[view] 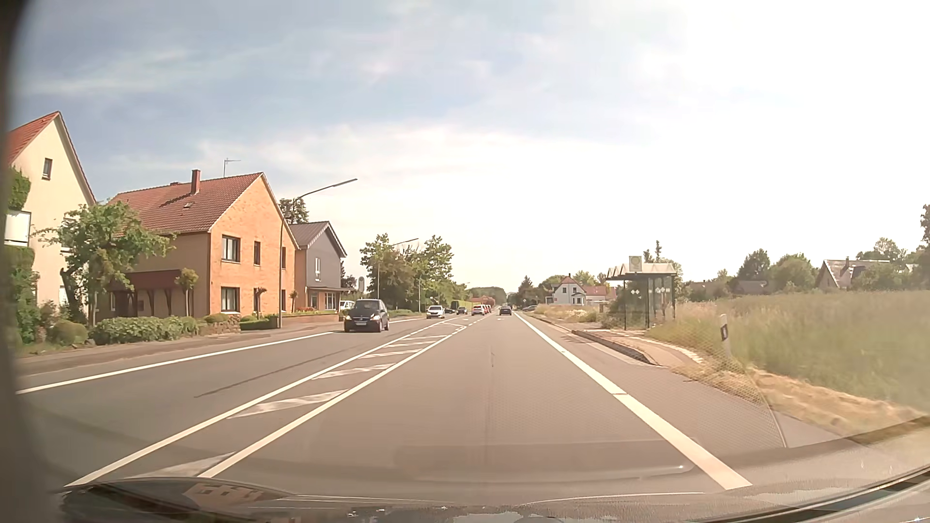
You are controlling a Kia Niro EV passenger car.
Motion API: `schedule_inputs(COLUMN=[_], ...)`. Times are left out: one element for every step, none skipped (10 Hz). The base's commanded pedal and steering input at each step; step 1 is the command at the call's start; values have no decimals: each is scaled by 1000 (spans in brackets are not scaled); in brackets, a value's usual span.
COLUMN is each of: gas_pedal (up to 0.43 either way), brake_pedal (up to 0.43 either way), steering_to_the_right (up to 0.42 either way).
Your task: Follow the waypoints while adhering to traffic rules and regulations
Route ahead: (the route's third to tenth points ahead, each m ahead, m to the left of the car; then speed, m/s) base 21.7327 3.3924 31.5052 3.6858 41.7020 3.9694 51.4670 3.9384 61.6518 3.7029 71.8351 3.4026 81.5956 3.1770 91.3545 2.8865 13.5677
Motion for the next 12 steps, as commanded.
schedule_inputs(gas_pedal=[110,110,110,110,87,0,0,0,0,0,0,0], brake_pedal=[0,0,0,0,0,0,0,0,0,0,0,0], steering_to_the_right=[-2,-2,-2,-1,-1,0,0,0,0,0,-1,-1])
